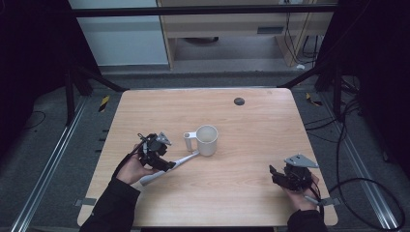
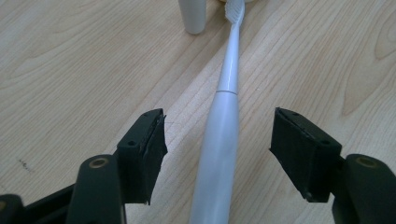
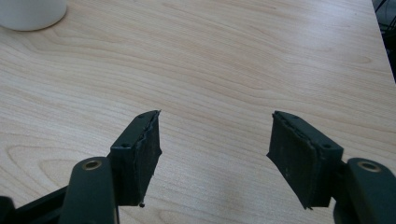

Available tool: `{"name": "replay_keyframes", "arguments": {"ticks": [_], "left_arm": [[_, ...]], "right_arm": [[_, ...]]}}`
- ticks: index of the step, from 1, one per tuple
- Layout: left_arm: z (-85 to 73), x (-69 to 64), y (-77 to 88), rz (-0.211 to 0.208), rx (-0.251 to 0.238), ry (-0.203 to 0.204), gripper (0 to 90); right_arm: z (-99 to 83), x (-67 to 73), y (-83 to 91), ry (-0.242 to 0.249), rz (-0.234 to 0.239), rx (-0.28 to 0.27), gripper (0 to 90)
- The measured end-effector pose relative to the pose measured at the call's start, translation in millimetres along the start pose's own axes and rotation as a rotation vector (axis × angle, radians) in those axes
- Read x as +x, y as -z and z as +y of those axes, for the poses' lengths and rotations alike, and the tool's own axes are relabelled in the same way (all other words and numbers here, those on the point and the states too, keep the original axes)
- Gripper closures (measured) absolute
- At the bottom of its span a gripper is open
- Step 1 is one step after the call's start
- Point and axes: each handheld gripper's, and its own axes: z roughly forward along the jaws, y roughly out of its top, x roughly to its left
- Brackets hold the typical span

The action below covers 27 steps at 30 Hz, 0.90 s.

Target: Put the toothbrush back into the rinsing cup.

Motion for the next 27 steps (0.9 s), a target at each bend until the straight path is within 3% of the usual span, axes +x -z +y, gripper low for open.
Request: {"name": "replay_keyframes", "arguments": {"ticks": [27], "left_arm": [[1.8,3.9,-16.5,-0.024,0.088,-0.025,37.2]], "right_arm": [[-0.1,-0.4,-2.3,0.004,0.002,0.012,33.7]]}}
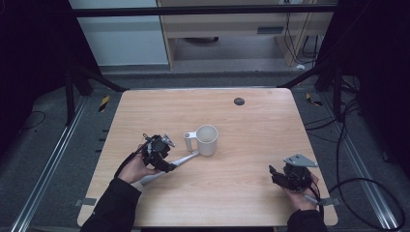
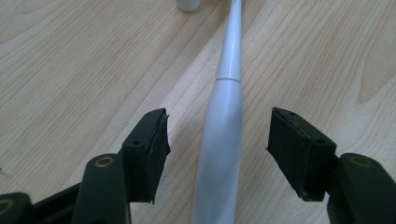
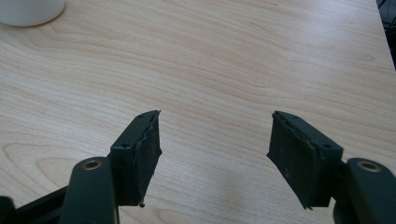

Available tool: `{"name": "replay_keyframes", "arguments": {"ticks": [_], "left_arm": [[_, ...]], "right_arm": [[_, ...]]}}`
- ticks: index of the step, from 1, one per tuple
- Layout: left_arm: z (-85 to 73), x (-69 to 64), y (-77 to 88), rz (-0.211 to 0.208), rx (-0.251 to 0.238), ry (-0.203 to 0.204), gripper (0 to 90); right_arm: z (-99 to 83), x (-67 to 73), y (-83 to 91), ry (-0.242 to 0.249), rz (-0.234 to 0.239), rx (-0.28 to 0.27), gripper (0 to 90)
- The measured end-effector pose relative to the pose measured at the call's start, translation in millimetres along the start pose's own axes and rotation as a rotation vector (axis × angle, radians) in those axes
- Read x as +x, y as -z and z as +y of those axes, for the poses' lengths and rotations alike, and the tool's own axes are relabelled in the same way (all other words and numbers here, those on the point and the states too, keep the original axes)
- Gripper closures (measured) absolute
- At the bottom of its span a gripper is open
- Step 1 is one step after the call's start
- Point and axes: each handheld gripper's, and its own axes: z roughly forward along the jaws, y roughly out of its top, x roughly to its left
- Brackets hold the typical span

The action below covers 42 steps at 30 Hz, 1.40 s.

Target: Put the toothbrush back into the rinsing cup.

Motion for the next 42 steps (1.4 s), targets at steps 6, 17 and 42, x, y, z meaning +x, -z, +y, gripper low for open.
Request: {"name": "replay_keyframes", "arguments": {"ticks": [6,17,42], "left_arm": [[0.8,0.4,-4.1,-0.006,0.019,-0.008,38.5],[3.0,0.6,-17.0,-0.025,0.072,-0.026,42.9],[2.5,2.3,-22.7,-0.072,0.08,-0.046,65.2]], "right_arm": [[-0.1,0.9,-0.2,-0.001,0.003,0.001,33.9],[-0.7,0.3,-0.3,0.001,0.007,0.006,34.0],[-0.7,0.3,-3.0,0.006,0.015,0.026,33.9]]}}
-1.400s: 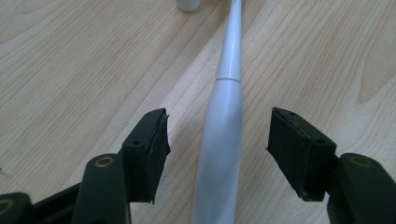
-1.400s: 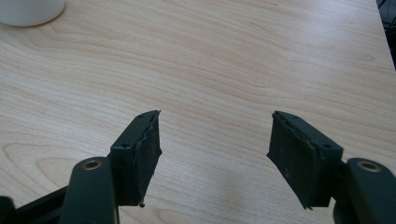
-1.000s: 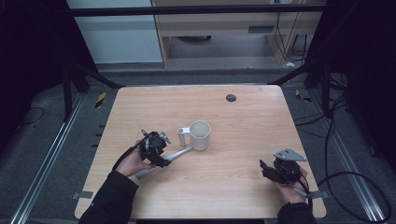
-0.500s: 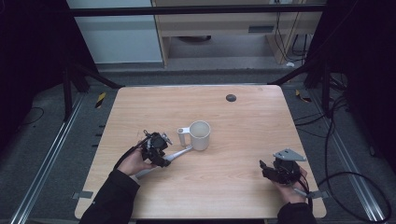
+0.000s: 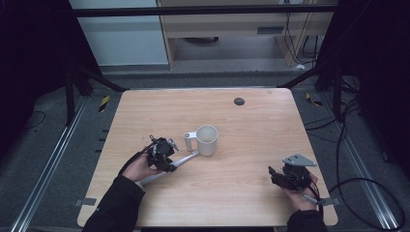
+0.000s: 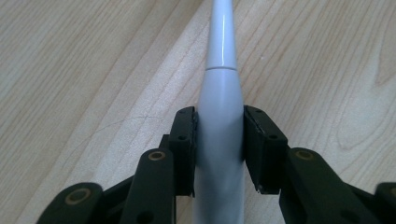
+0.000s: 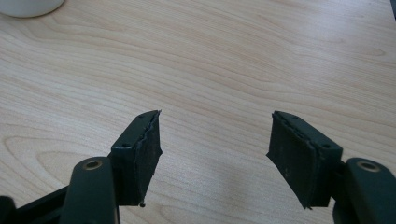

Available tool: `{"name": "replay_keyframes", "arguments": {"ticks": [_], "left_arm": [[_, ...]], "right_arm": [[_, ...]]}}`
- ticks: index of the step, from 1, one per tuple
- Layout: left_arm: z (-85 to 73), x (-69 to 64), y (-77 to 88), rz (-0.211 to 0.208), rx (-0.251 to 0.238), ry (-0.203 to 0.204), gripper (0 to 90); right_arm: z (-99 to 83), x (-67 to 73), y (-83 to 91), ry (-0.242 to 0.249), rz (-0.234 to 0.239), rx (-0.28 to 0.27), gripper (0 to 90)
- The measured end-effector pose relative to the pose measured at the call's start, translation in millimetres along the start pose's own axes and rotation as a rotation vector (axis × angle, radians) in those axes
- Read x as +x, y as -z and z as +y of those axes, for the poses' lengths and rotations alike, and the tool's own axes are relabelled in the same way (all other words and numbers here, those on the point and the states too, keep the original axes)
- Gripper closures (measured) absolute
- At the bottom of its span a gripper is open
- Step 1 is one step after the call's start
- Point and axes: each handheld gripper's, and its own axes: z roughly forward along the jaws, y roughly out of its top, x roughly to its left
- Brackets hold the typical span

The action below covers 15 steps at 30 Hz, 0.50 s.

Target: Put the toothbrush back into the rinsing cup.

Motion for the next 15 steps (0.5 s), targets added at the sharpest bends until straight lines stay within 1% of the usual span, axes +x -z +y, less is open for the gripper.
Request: {"name": "replay_keyframes", "arguments": {"ticks": [5,7,10,14,15], "left_arm": [[-0.4,-2.2,0.5,0.005,0.002,-0.021,65.7],[-0.8,-2.8,1.3,0.007,0.005,-0.023,65.8],[-2.4,-3.9,4.4,0.004,-0.003,-0.024,66.0],[-5.3,-6.2,12.5,0.003,-0.019,-0.029,66.1],[-6.2,-7.2,14.3,0.001,-0.03,-0.027,66.1]], "right_arm": [[-0.2,-0.2,-0.1,0.0,0.0,0.001,33.9],[-0.4,-0.4,-0.1,-0.001,-0.001,0.002,33.8],[-0.4,-0.6,0.2,0.001,-0.002,0.001,33.9],[-0.4,-0.5,0.2,0.001,-0.002,0.002,33.9],[-0.4,-0.5,0.2,0.004,-0.004,0.003,33.9]]}}
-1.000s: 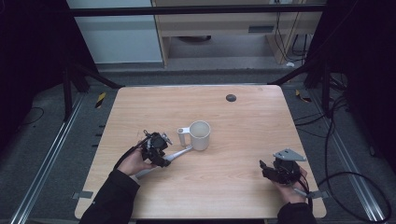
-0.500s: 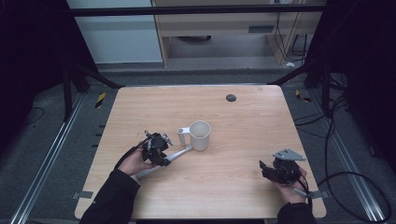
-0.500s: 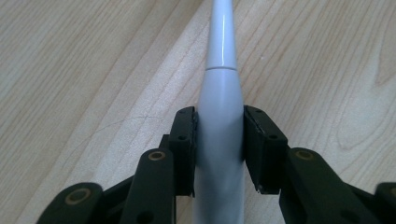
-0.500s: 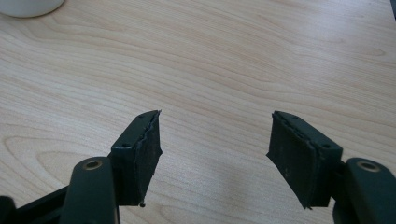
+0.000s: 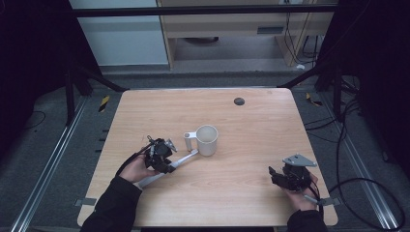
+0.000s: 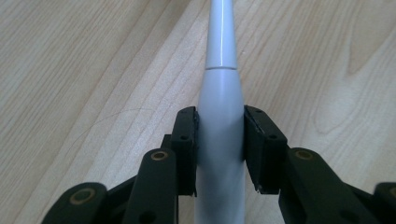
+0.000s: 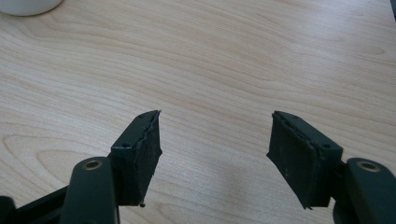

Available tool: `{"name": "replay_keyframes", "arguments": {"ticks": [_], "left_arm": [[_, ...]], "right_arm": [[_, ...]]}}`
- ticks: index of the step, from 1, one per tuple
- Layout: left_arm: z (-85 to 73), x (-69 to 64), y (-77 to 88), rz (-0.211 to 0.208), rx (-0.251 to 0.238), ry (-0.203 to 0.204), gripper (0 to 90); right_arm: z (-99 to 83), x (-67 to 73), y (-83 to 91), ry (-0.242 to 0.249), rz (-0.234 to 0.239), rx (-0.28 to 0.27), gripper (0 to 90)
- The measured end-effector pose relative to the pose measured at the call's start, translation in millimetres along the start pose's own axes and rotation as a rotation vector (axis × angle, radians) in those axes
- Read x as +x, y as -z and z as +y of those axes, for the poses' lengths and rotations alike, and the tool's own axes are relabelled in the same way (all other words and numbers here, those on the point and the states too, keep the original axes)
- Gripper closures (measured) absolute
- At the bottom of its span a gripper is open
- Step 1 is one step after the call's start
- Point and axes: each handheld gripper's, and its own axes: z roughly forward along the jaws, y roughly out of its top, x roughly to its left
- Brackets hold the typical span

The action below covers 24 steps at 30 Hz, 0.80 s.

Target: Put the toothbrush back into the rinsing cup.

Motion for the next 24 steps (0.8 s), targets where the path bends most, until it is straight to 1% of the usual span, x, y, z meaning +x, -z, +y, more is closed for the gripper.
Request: {"name": "replay_keyframes", "arguments": {"ticks": [4,9,14,18,24], "left_arm": [[-1.9,-2.7,7.5,0.022,-0.016,-0.008,66.2],[-4.2,-5.0,15.5,0.026,-0.035,0.006,66.3],[-7.1,-6.0,26.3,0.032,-0.071,0.019,66.3],[-10.1,-5.8,38.2,0.045,-0.117,0.034,66.2],[-13.8,-5.1,57.2,0.078,-0.206,0.058,66.2]], "right_arm": [[0.2,0.5,0.5,-0.004,-0.001,0.0,33.8],[0.2,0.2,0.3,-0.004,-0.002,0.0,33.9],[0.1,0.3,0.6,-0.002,-0.004,-0.001,33.8],[0.0,0.1,0.5,-0.002,-0.005,-0.004,33.8],[-0.2,0.4,0.6,-0.002,-0.006,-0.002,33.7]]}}
